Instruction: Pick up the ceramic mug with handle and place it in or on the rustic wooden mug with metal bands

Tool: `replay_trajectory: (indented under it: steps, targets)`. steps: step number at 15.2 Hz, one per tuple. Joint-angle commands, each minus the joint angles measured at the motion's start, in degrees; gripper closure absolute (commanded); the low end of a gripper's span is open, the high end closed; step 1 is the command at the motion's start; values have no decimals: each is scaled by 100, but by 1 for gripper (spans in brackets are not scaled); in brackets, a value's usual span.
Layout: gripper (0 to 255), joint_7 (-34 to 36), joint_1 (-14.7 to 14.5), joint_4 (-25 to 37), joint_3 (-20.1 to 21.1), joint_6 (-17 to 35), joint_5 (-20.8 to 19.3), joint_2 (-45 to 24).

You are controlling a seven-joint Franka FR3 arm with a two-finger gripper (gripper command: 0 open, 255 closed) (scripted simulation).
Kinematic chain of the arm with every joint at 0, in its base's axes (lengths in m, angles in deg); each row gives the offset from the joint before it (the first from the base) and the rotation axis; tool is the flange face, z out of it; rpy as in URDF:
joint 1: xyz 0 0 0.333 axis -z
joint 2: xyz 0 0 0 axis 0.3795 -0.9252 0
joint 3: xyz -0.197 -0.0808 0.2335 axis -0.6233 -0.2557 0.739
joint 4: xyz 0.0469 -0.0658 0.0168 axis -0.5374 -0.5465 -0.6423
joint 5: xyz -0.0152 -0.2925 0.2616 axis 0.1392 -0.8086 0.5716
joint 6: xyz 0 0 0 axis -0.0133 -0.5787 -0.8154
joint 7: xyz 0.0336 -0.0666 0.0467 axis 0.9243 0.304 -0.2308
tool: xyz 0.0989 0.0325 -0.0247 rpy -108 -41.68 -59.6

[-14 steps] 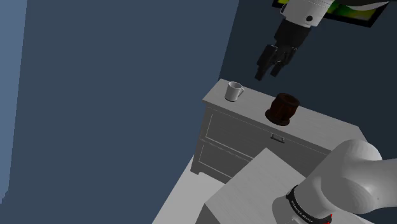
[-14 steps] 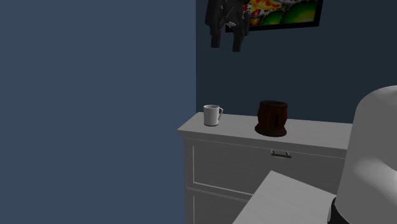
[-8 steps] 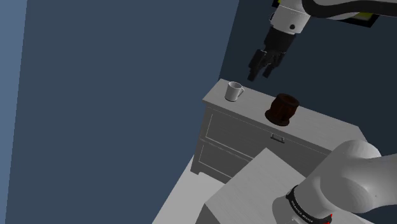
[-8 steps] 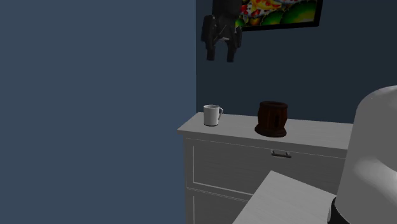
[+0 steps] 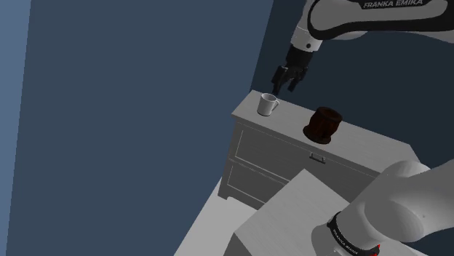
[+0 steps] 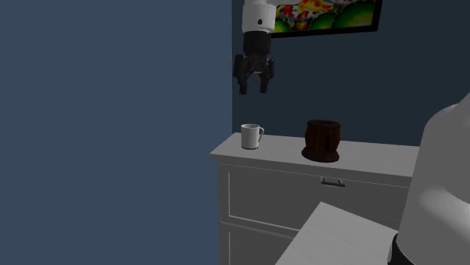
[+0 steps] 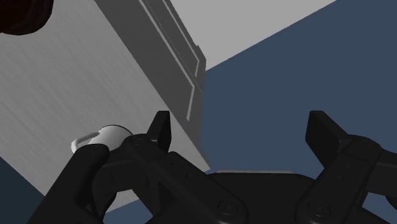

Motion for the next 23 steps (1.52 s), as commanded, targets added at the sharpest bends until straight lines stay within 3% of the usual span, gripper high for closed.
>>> replay_trajectory:
  steps: [1,12,21,23]
  targets:
    - [0,-131,52,137,-112,214,-50,-377]
    - [0,-795,317,1319,-589,1074,-18,-2555]
    - [0,-1311,672,2945,-767,1266,256,-4491]
    - [0,-1328,692,2969,-765,1330,271,-4582]
